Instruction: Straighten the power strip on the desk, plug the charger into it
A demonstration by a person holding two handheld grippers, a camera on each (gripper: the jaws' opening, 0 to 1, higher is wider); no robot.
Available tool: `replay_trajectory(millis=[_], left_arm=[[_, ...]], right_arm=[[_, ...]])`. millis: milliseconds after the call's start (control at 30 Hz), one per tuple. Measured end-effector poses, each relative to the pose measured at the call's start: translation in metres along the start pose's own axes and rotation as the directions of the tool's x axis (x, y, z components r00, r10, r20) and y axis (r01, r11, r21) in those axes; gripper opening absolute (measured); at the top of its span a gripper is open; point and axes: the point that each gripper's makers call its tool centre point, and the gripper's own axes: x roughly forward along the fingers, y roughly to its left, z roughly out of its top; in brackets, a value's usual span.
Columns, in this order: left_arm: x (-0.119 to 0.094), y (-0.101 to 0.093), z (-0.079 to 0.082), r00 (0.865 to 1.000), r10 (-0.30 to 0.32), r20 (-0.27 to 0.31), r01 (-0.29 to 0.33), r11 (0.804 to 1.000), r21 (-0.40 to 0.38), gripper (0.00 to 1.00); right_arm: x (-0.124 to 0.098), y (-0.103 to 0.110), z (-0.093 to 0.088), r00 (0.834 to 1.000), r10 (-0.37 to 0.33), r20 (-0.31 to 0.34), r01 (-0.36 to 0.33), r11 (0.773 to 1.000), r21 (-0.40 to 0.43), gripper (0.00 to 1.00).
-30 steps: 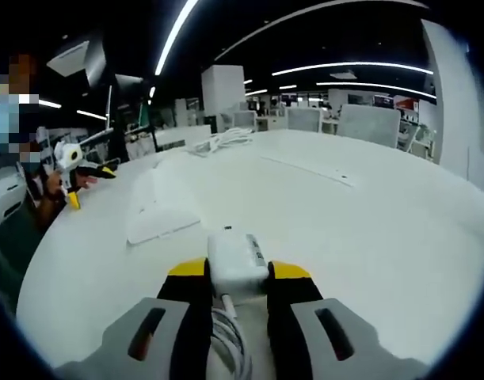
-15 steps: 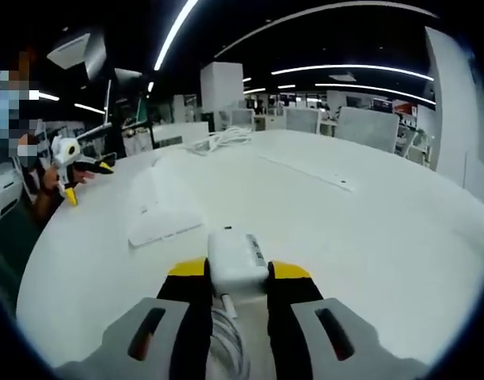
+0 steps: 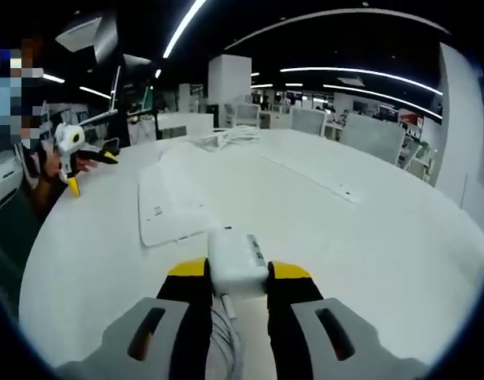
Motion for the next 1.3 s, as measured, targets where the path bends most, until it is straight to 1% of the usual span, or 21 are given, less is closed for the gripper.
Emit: replay_trajectory(millis=[333, 967, 1300], left_arm=[[-0.001, -0.003, 0.001, 1.000, -0.010, 0.008, 0.010, 1.000, 0.004, 0.99], [-0.002, -0.003, 0.004, 1.000, -0.009, 0.014, 0.009, 1.000, 0.008, 0.99], [-0.003, -0.003, 0.003, 1.000, -0.012, 0.018, 0.012, 1.000, 0.007, 0.99]], right_arm=[[-0.006, 0.008, 0.011, 1.000, 0.001, -0.019, -0.001, 0.999, -0.039, 0.25], [-0.009, 0.010, 0.018, 0.998, -0.005, -0.057, 0.000, 0.996, -0.090, 0.25], [-0.012, 0.016, 0.023, 0.997, -0.006, -0.082, -0.003, 0.993, -0.116, 0.25]])
